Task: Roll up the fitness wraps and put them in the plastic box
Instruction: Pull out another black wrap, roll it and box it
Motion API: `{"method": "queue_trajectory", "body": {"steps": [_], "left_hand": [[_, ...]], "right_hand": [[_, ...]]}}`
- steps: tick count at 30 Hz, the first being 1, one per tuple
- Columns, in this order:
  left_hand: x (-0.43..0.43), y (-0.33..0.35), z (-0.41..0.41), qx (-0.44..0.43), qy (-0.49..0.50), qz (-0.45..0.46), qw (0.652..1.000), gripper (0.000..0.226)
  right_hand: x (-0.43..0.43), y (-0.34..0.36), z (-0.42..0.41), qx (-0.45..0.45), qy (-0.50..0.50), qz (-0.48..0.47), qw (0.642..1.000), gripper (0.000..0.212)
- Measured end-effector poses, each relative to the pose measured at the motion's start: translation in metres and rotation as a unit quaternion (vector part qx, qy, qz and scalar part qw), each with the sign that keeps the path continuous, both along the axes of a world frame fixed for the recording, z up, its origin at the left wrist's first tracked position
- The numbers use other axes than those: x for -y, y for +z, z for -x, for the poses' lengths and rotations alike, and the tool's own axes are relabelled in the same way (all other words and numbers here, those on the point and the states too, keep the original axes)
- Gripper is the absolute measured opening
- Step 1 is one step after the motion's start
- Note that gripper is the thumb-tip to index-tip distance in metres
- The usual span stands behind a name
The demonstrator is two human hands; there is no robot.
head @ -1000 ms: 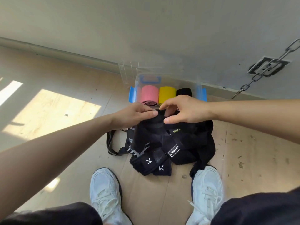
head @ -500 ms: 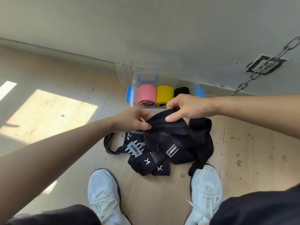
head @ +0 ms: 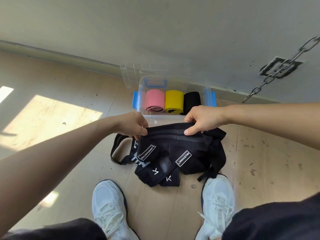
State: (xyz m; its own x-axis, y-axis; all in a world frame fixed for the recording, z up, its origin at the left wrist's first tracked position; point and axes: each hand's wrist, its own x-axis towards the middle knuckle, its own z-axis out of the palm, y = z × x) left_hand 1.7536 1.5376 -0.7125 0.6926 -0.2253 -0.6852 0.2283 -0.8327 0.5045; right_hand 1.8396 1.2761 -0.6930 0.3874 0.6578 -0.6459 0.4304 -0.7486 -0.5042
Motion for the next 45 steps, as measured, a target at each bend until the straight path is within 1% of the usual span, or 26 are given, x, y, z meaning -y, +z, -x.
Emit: {"method": "queue_trajectory", "body": {"steps": [2, 3, 4, 6, 7, 9, 10, 12, 14, 16, 17, 19, 20, 21, 22, 24, 25, 26, 29, 31, 33, 35, 36, 39, 42, 45], "left_hand": [[0.006, 0.002, -0.001, 0.021, 0.028, 0.040, 0.999, 0.025], [0.009, 0.003, -0.001, 0.019, 0.054, 0.073, 0.996, 0.027], [0.012, 0.006, -0.002, 0.014, 0.085, 0.105, 0.991, 0.028], [0.017, 0.011, -0.006, 0.008, 0.147, 0.147, 0.978, 0.028], [0.020, 0.015, -0.008, 0.005, 0.179, 0.159, 0.971, 0.029], [0.024, 0.023, -0.010, -0.001, 0.226, 0.166, 0.960, 0.029], [0.025, 0.028, -0.010, -0.007, 0.235, 0.163, 0.958, 0.029], [0.026, 0.037, -0.010, -0.021, 0.247, 0.155, 0.956, 0.030], [0.026, 0.049, -0.009, -0.032, 0.254, 0.143, 0.956, 0.032], [0.027, 0.062, -0.007, -0.035, 0.241, 0.113, 0.963, 0.033], [0.028, 0.069, -0.005, -0.037, 0.227, 0.094, 0.969, 0.033], [0.031, 0.082, 0.003, -0.040, 0.212, 0.065, 0.974, 0.036], [0.032, 0.088, 0.007, -0.039, 0.213, 0.059, 0.974, 0.038], [0.033, 0.095, 0.011, -0.035, 0.217, 0.056, 0.974, 0.040], [0.034, 0.101, 0.015, -0.030, 0.224, 0.056, 0.972, 0.040], [0.037, 0.118, 0.023, -0.010, 0.242, 0.064, 0.968, 0.036], [0.039, 0.126, 0.026, 0.001, 0.249, 0.070, 0.966, 0.035], [0.040, 0.135, 0.030, 0.009, 0.255, 0.076, 0.964, 0.035], [0.041, 0.152, 0.046, 0.007, 0.259, 0.075, 0.963, 0.040], [0.039, 0.156, 0.058, 0.028, 0.253, 0.059, 0.965, 0.042], [0.037, 0.154, 0.066, 0.095, 0.247, 0.052, 0.963, 0.036], [0.037, 0.154, 0.068, 0.158, 0.244, 0.094, 0.952, 0.040], [0.036, 0.156, 0.069, 0.163, 0.230, 0.128, 0.951, 0.043], [0.038, 0.157, 0.068, 0.115, 0.138, 0.216, 0.960, 0.033], [0.039, 0.150, 0.063, 0.157, 0.127, 0.210, 0.956, 0.009], [0.032, 0.147, 0.054, 0.173, 0.150, 0.219, 0.949, 0.009]], "right_hand": [[-0.003, 0.001, 0.002, 0.094, 0.063, 0.039, 0.993, 0.031], [-0.005, 0.002, 0.005, 0.152, 0.066, 0.033, 0.986, 0.041], [-0.007, 0.002, 0.010, 0.202, 0.050, -0.003, 0.978, 0.055], [-0.014, 0.001, 0.021, 0.264, 0.015, -0.133, 0.955, 0.079], [-0.018, 0.002, 0.026, 0.277, 0.004, -0.189, 0.942, 0.082], [-0.024, 0.007, 0.036, 0.284, -0.041, -0.258, 0.922, 0.072], [-0.026, 0.011, 0.041, 0.281, -0.067, -0.262, 0.921, 0.068], [-0.026, 0.015, 0.049, 0.246, -0.097, -0.219, 0.939, 0.067], [-0.027, 0.019, 0.056, 0.136, -0.132, -0.190, 0.963, 0.059], [-0.028, 0.028, 0.059, 0.012, -0.187, -0.226, 0.956, 0.041], [-0.027, 0.034, 0.059, -0.026, -0.208, -0.238, 0.948, 0.031], [-0.023, 0.048, 0.059, -0.027, -0.216, -0.243, 0.945, 0.012], [-0.021, 0.056, 0.059, -0.020, -0.216, -0.242, 0.946, 0.009], [-0.018, 0.064, 0.061, -0.026, -0.213, -0.239, 0.947, 0.009], [-0.017, 0.072, 0.065, -0.044, -0.210, -0.231, 0.949, 0.016], [-0.015, 0.083, 0.075, -0.072, -0.198, -0.201, 0.957, 0.043], [-0.016, 0.088, 0.081, -0.066, -0.188, -0.188, 0.962, 0.051], [-0.017, 0.091, 0.085, -0.062, -0.186, -0.188, 0.962, 0.050], [-0.018, 0.102, 0.092, -0.086, -0.208, -0.229, 0.947, 0.027], [-0.014, 0.112, 0.091, -0.066, -0.206, -0.245, 0.945, 0.026], [-0.011, 0.121, 0.089, -0.043, -0.189, -0.248, 0.949, 0.028], [-0.008, 0.127, 0.088, -0.049, -0.182, -0.241, 0.952, 0.028], [-0.007, 0.128, 0.087, -0.058, -0.182, -0.240, 0.952, 0.029], [-0.008, 0.129, 0.084, -0.069, -0.194, -0.247, 0.947, 0.031], [-0.009, 0.128, 0.079, -0.065, -0.230, -0.265, 0.934, 0.033], [-0.008, 0.126, 0.072, -0.088, -0.267, -0.288, 0.915, 0.035]]}}
